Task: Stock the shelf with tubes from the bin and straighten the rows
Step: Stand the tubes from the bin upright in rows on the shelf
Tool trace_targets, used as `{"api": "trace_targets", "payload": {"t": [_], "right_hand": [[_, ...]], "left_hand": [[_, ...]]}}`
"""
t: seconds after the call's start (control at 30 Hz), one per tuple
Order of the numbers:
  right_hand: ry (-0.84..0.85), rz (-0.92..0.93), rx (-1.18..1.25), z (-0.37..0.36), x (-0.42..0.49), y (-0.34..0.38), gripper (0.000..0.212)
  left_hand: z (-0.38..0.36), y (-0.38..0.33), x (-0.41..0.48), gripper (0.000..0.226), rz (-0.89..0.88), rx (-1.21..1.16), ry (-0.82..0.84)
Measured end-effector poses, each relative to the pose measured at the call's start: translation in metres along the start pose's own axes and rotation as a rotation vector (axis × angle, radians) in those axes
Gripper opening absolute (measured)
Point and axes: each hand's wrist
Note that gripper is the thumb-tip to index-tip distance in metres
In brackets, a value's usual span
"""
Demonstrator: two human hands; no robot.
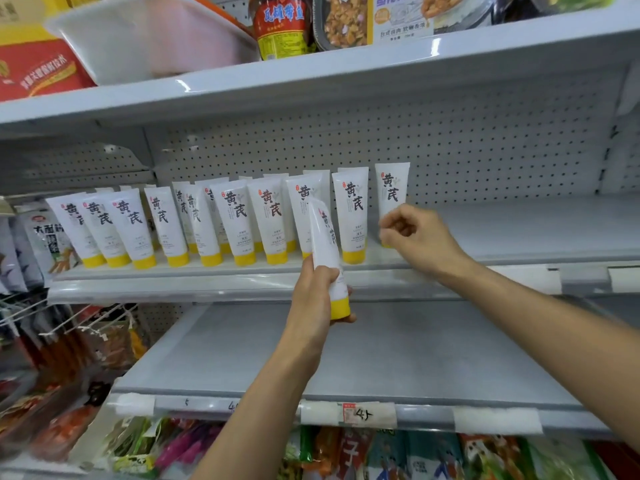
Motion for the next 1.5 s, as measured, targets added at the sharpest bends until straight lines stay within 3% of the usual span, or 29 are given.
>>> {"api": "trace_targets", "payload": {"t": [0.1, 0.17, 0.3, 0.47, 0.6, 0.87, 1.13, 1.5], "right_hand": [[0.414, 0.023, 0.041, -0.004, -0.027, 0.024, 0.032], [0.523, 0.009, 0.096, -0.009, -0.039, 0.032, 0.039], [0.42, -0.011, 0.174, -0.018, -0.047, 0.033, 0.025], [0.31, -0.058, 0.101, -0.009, -0.039, 0.028, 0.032], [0.123, -0.115, 0.087, 0.002, -0.019, 0.023, 0.033], [-0.032, -0.172, -0.067, 0.003, 0.008, 0.008, 0.042], [0.002, -0.256, -0.197, -0.007, 0.01, -0.009, 0.041], [0.014, -0.266, -0.297, -0.001, 0.0, -0.013, 0.061]], "left_hand": [[-0.005, 0.001, 0.002, 0.038, -0.012, 0.002, 0.017], [-0.009, 0.001, 0.002, 0.047, -0.019, 0.006, 0.033], [-0.018, 0.001, 0.001, 0.047, -0.014, 0.048, 0.079], [-0.009, -0.004, 0.0, 0.028, 0.003, 0.227, 0.168], [0.003, 0.001, -0.002, 0.018, -0.061, 0.367, 0.128], [0.017, 0.012, 0.001, 0.035, -0.312, 1.065, 0.064], [0.021, 0.015, 0.003, 0.033, -0.287, 1.115, 0.067], [0.027, 0.019, 0.007, 0.03, -0.258, 1.131, 0.073]]}}
Point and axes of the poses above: each hand's wrist, its own x-axis towards the middle knuckle, its own z-axis out of the back of the hand, y = z × x, and after that the axes turned 5 degrees about -x, right-handed
